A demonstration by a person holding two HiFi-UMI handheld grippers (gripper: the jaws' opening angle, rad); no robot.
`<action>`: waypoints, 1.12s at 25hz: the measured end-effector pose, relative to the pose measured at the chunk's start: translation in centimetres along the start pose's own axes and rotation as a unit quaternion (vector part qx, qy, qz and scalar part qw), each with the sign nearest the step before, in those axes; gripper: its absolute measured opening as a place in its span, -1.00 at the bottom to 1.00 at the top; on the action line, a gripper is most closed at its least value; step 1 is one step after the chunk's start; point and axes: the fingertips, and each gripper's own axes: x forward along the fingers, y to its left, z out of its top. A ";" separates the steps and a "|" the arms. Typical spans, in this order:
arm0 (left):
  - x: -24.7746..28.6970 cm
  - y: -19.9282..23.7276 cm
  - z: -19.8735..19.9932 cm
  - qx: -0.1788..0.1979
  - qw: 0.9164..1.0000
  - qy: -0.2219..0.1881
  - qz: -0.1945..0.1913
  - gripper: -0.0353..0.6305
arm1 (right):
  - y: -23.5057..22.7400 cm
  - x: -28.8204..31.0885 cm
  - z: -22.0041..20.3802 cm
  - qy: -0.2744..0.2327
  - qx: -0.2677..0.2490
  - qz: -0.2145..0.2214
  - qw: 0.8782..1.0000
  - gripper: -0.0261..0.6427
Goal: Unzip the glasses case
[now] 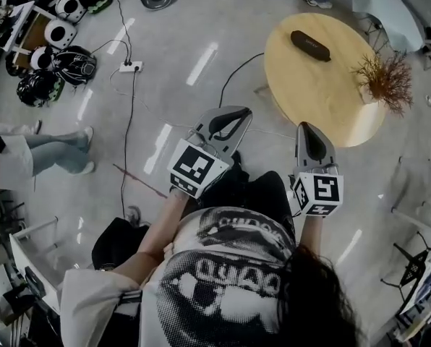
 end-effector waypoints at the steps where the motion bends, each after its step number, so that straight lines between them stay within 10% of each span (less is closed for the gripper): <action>1: 0.0 0.6 -0.3 0.000 1.000 0.002 -0.001 -0.84 | 0.3 0.4 -0.2 0.002 0.003 -0.001 1.000 -0.94; 28: 13.0 12.0 1.4 0.011 0.999 0.037 -0.015 -0.84 | -9.5 15.1 1.3 0.044 0.043 0.004 0.998 -0.94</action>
